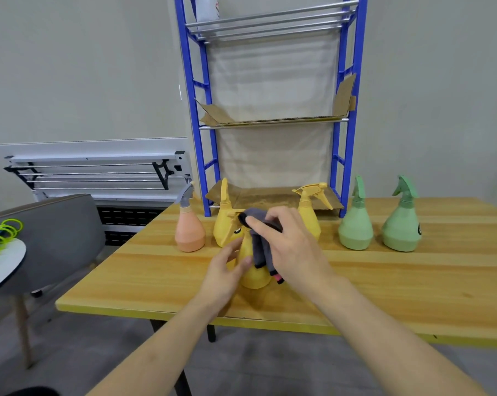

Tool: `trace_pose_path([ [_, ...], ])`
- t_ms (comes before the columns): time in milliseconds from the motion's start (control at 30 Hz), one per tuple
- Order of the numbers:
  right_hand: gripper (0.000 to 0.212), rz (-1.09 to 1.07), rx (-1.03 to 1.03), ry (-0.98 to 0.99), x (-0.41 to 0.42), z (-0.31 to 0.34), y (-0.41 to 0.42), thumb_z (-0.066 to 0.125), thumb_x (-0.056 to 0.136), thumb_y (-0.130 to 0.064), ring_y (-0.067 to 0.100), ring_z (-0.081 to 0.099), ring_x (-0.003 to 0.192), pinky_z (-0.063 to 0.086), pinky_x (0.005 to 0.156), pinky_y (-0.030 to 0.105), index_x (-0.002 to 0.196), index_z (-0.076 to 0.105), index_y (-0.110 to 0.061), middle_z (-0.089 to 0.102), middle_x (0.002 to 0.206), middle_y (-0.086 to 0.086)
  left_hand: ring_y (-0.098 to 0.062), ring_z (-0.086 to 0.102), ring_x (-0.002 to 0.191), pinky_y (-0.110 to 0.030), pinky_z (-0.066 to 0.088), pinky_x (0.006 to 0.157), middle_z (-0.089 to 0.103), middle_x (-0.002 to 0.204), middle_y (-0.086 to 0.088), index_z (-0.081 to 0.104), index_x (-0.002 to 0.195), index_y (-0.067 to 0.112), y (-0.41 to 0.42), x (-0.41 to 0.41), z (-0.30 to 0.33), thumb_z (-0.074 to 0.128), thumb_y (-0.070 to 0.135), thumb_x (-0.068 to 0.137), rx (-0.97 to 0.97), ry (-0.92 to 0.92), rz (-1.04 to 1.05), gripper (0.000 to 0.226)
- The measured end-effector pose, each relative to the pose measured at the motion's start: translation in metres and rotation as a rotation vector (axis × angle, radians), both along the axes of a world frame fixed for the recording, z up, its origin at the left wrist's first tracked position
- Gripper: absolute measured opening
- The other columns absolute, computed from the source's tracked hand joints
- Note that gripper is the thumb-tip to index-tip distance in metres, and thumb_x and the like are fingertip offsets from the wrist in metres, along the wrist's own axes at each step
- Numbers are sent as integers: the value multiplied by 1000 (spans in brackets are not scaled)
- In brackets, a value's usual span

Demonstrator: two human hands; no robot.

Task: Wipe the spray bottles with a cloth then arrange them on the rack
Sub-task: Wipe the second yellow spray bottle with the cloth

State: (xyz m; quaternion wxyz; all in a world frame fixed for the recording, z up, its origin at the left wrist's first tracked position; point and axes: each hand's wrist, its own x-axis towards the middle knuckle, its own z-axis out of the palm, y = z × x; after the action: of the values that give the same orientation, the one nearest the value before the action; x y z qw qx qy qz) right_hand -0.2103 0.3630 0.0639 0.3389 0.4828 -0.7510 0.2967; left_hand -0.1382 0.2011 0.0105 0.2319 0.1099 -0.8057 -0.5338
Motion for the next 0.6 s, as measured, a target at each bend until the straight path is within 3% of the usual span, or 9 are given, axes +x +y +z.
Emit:
trace_pose_path([
  [100, 53, 15, 113, 185, -9, 2, -7, 73, 88, 1, 29, 50, 106, 53, 66, 35, 138, 62, -13, 50, 115, 8, -4, 41, 135, -21, 33, 107, 44, 149, 13, 38, 156, 25, -4, -5, 0, 65, 30, 100, -90, -22, -24, 63],
  [200, 53, -16, 113, 174, -21, -9, -11, 72, 89, 0, 29, 50, 105, 54, 66, 38, 140, 61, -13, 52, 114, 9, -3, 35, 139, -14, 26, 112, 39, 151, 12, 35, 157, 23, -6, -8, -3, 62, 28, 101, -162, -31, -40, 62],
  [300, 48, -5, 91, 108, -26, -25, -5, 67, 94, -2, 29, 51, 106, 56, 70, 41, 140, 61, -15, 52, 114, 7, 4, 29, 136, 8, 18, 97, 35, 152, 11, 34, 157, 24, -9, -12, -7, 60, 29, 102, -191, -37, -37, 61],
  [433, 45, -5, 78, 109, -28, -28, -7, 66, 96, -4, 30, 51, 106, 56, 72, 42, 139, 62, -14, 51, 114, 8, 4, 25, 137, 11, 14, 95, 31, 150, 14, 30, 159, 23, -11, -13, -10, 58, 30, 103, -231, -23, -40, 63],
  [500, 43, 3, 67, 122, -26, -25, -12, 66, 97, -6, 31, 51, 108, 57, 71, 43, 139, 62, -13, 52, 115, 9, 4, 25, 139, 5, 15, 102, 32, 151, 14, 28, 160, 22, -11, -12, -10, 57, 30, 104, -243, -20, -41, 64],
  [600, 49, 10, 55, 148, -21, -19, -17, 71, 92, -4, 30, 50, 110, 58, 70, 41, 140, 61, -12, 53, 117, 10, -1, 27, 146, -18, 22, 118, 34, 157, 13, 25, 161, 23, -11, -13, -12, 57, 33, 103, -239, -17, -55, 67],
])
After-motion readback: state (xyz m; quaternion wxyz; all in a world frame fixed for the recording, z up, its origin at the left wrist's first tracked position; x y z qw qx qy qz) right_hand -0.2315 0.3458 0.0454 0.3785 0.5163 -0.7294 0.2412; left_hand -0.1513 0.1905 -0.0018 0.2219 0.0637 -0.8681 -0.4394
